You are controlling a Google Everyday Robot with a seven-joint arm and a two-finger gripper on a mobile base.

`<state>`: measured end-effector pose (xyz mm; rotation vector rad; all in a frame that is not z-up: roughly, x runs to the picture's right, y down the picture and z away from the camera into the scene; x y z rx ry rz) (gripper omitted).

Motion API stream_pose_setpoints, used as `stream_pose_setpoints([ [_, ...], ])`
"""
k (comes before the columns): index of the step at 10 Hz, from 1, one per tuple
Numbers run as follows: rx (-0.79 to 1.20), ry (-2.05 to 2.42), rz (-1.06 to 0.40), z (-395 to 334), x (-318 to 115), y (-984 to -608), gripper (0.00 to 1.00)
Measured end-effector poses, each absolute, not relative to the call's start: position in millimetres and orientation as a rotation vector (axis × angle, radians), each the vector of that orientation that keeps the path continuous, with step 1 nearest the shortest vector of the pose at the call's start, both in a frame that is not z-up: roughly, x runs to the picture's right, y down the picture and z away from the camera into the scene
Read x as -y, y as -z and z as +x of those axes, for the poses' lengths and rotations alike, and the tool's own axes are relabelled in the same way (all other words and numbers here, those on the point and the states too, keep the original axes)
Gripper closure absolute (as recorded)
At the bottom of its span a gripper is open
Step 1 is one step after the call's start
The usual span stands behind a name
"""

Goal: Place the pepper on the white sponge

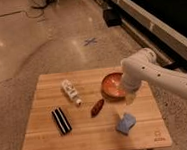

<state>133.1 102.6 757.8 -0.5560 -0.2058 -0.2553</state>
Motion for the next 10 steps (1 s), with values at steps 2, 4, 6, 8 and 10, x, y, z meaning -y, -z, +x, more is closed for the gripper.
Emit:
stream_pose_setpoints([
  [2,0.267,0.350,-0.569,91,-113,-777,0.35],
  [4,0.302,0.401,-0.578,69,-119,-790,0.35],
  [6,0.345,0.451,-0.588,45,-129,-806,0.35],
  [8,0.373,0.473,-0.589,30,-136,-817,0.35],
  [10,0.396,0.492,-0.589,18,-142,-828,0.35],
])
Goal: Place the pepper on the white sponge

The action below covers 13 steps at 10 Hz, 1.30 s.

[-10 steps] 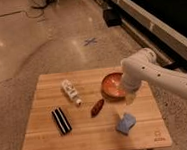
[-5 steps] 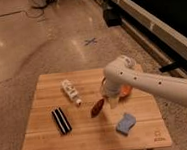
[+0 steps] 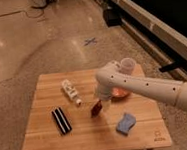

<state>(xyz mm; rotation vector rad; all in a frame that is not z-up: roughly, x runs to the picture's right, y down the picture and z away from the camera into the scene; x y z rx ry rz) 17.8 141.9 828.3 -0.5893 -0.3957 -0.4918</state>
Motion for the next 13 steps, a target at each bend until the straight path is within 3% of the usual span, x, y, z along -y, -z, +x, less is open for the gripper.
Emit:
stream_pose_setpoints([
  [5,0.400,0.531,-0.602,14,-161,-856,0.35],
  [7,0.386,0.552,-0.598,14,-165,-865,0.49],
  [12,0.349,0.565,-0.569,32,-151,-857,0.99],
  [13,0.338,0.560,-0.569,41,-148,-849,1.00],
])
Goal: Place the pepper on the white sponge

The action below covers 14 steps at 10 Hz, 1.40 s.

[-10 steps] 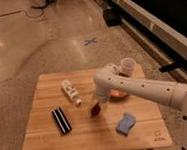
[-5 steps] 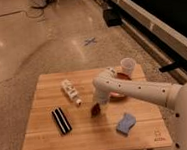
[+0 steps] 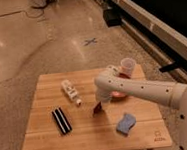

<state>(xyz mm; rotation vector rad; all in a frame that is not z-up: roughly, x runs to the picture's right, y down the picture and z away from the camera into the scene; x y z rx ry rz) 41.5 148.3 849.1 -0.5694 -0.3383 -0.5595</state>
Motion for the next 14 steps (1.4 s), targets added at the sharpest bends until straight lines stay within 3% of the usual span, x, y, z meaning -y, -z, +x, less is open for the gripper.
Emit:
stream_pose_setpoints([
  [6,0.235,0.462,-0.603,150,-140,-781,1.00],
  [10,0.213,0.442,-0.672,185,-178,-750,0.99],
  [11,0.215,0.438,-0.691,188,-189,-744,0.93],
  [14,0.239,0.434,-0.739,180,-215,-734,0.61],
])
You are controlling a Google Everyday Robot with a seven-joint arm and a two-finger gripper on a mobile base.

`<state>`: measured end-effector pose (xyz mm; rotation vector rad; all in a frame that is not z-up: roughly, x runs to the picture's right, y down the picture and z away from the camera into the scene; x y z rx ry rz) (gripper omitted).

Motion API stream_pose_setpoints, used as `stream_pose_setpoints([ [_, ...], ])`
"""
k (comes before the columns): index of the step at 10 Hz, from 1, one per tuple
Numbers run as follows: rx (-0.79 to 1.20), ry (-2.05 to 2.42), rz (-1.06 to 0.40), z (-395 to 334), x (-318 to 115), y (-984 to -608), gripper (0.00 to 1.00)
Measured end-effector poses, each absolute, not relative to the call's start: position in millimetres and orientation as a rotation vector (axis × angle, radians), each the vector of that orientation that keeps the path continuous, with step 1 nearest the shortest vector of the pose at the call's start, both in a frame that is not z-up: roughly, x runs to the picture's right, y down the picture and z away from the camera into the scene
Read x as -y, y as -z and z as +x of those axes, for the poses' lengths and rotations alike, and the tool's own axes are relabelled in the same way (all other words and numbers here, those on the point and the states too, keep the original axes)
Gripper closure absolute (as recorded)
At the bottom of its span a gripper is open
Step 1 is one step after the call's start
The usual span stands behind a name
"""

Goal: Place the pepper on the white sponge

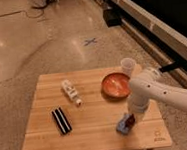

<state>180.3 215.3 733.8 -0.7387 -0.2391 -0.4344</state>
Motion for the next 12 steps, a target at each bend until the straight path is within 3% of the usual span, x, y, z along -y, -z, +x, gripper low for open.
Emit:
stream_pose_setpoints([
  [3,0.280,0.442,-0.756,158,-227,-736,0.29],
  [4,0.289,0.446,-0.755,152,-228,-738,0.23],
  [12,0.228,0.450,-0.732,166,-222,-773,0.20],
])
